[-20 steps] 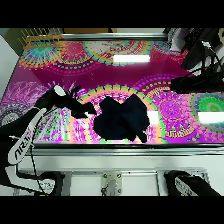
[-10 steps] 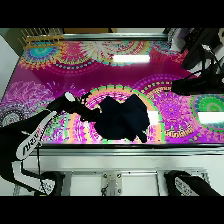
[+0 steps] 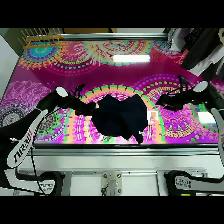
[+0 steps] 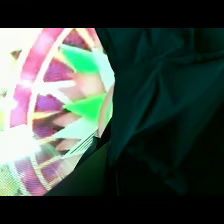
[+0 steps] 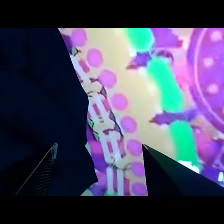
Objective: Fold the clothes and pants, and hang the long-sleeved shirts on hangers.
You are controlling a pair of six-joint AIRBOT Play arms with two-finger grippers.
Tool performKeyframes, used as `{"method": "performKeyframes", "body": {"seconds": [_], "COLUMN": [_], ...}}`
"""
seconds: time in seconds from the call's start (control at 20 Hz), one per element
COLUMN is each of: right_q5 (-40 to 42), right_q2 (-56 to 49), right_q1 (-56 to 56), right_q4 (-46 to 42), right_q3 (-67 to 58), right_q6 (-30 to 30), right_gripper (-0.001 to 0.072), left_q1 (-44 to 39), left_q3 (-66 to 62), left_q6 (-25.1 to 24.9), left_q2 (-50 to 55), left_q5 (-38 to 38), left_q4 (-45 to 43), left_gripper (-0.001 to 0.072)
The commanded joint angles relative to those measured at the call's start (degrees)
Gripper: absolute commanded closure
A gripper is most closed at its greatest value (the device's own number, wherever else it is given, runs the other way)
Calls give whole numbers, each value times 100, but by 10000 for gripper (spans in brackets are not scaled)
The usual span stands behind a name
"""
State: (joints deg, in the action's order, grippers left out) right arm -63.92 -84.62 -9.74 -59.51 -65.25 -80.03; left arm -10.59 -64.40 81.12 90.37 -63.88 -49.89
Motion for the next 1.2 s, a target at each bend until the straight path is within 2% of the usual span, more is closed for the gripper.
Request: {"method": "performKeyframes", "body": {"seconds": [0.0,0.35,0.4,0.5,0.55,0.75,0.9,1.15], "right_q5": [341,507,542,538,514,-76,-691,-205], "right_q2": [-890,-1266,-1266,-1220,-1110,-20,1088,2990], "right_q1": [140,758,807,833,822,708,660,662], "right_q4": [1038,1080,1075,1073,1064,490,380,378], "right_q3": [61,57,35,-85,-208,-1392,-2570,-3331], "right_q6": [743,894,894,955,957,964,975,793], "right_gripper": [133,133,153,673,700,701,701,701], "left_q1": [11,11,11,17,35,236,393,354], "left_q3": [-9,-9,-9,-24,-103,-1342,-2785,-4264], "left_q6": [2,2,2,4,9,229,227,229], "left_q2": [-24,-24,-24,-26,-26,-680,-1582,-3067], "left_q5": [-13,9,7,4,-28,-380,-804,-686], "left_q4": [-7,-7,-9,-13,-42,-868,-903,-898], "left_gripper": [700,700,700,700,701,701,700,700]}}
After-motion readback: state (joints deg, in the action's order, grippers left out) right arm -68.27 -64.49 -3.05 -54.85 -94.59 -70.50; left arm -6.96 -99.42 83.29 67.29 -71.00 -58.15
